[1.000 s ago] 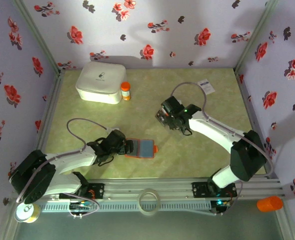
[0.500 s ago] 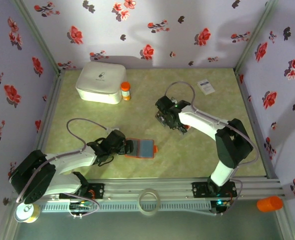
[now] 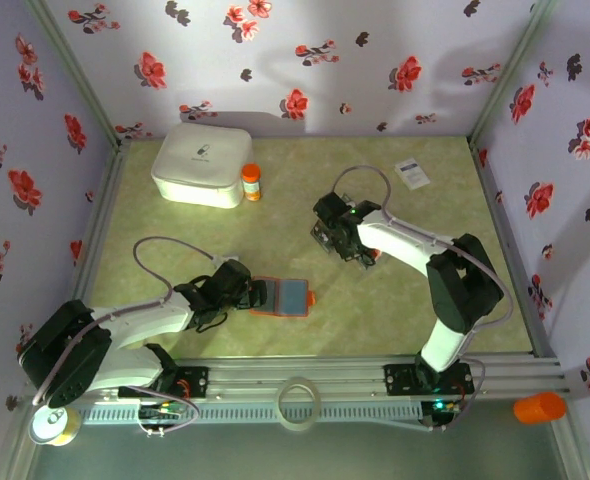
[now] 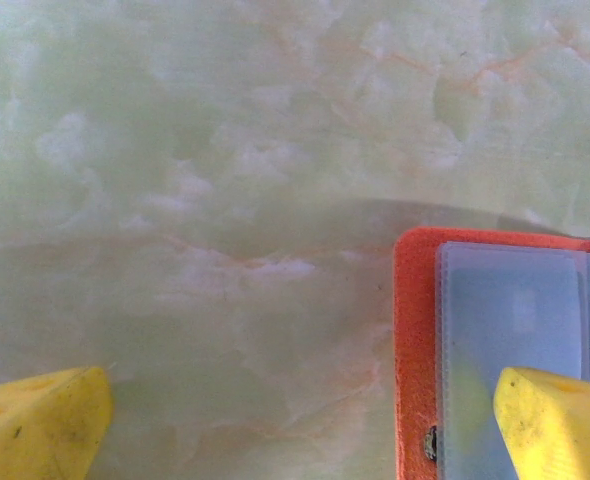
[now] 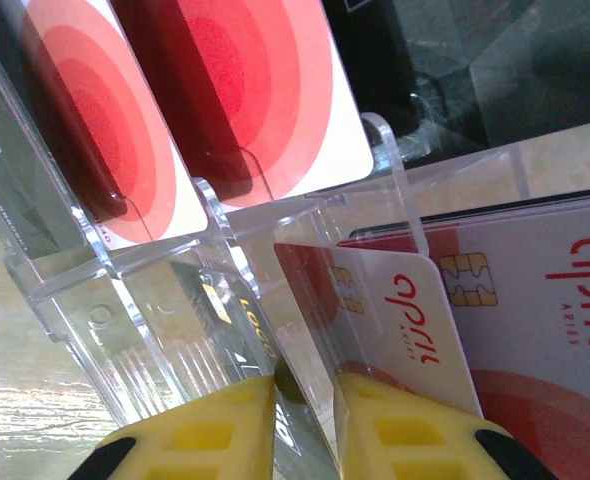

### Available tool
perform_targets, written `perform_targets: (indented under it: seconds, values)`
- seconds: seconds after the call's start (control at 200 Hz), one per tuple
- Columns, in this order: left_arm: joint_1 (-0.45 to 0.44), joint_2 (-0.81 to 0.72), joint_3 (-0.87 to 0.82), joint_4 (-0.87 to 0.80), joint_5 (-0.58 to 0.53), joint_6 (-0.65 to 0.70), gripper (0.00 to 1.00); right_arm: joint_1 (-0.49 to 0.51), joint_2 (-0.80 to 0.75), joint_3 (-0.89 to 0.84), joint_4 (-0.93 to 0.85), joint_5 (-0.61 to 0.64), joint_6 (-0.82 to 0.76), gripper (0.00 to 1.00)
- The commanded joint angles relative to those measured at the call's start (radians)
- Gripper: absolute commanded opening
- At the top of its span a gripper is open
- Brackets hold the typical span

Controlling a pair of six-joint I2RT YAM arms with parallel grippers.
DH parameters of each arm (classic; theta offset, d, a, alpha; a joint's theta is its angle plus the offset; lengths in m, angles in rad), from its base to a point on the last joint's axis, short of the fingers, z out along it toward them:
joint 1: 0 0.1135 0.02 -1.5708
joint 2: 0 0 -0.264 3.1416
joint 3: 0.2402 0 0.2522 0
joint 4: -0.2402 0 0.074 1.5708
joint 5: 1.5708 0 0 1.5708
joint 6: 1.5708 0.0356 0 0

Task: Put the credit cards into the card holder
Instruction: Pick up the credit card from the storage box.

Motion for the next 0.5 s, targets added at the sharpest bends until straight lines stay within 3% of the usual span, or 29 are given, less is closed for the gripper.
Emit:
perform_targets:
  seconds: [0.0, 0.295, 0.495]
  values:
    - [-0.001, 0.003, -0.036, -0.041, -0.035, -0.018, 1.00, -0.013, 0.015, -0.016, 0.005, -0.031, -0.015, 0.20]
    - [-0.001, 0.001, -0.042, -0.035, -0.035, -0.022, 1.00, -0.016, -0.025, -0.021, 0.016, -0.077, -0.062, 0.03]
    - [-0.001, -0.010, -0.045, -0.042, -0.039, -0.019, 1.00, -0.016, -0.089, 0.008, -0.005, -0.167, -0.098, 0.00]
